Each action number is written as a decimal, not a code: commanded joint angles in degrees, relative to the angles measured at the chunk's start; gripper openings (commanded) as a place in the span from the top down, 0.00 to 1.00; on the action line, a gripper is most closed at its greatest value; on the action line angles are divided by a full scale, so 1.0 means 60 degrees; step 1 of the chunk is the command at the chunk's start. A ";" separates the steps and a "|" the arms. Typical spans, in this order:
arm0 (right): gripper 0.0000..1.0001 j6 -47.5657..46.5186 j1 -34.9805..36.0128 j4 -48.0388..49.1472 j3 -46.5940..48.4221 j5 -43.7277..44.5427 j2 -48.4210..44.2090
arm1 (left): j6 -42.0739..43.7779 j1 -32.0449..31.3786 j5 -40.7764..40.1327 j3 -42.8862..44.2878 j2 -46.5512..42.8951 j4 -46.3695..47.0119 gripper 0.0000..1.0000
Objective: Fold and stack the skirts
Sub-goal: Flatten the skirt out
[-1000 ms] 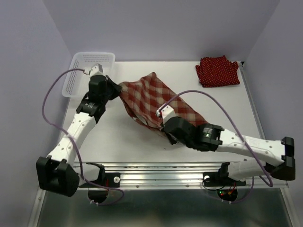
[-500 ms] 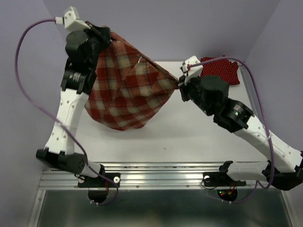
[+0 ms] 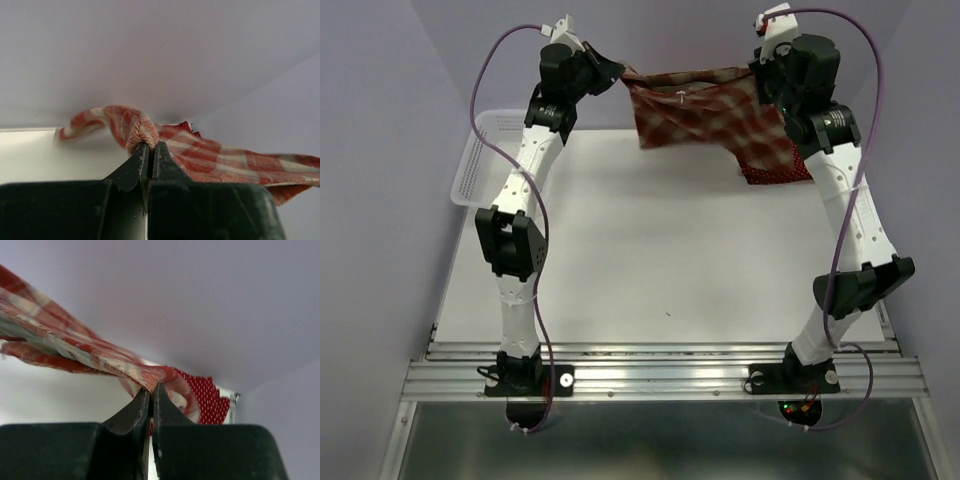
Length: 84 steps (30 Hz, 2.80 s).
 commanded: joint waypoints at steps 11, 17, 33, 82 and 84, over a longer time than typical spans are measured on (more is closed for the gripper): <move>0.91 0.1560 0.3263 -0.1181 -0.8531 -0.1461 -0.4559 | 0.1257 0.0404 -0.0333 -0.9838 -0.4711 0.1269 1.00; 0.00 0.3613 0.5018 -0.2854 -0.9125 -0.1385 -0.5114 | 0.0892 0.0184 -0.3145 -1.2701 -0.8139 -0.1791 0.01; 0.00 0.6483 0.5018 -0.0321 -0.8200 -0.0109 -0.3200 | 0.1111 -0.0855 -0.2312 -1.2103 -0.7985 -0.1209 0.01; 0.00 0.8901 0.7935 -0.1961 -1.0888 0.0281 -0.5516 | -0.2682 -0.4446 -0.5647 -1.4683 -1.2053 -0.4970 0.01; 0.00 0.8975 0.9056 -0.1757 -1.0109 0.1145 -0.4521 | -0.2858 -0.4241 -0.6598 -1.4315 -1.2157 -0.5745 0.01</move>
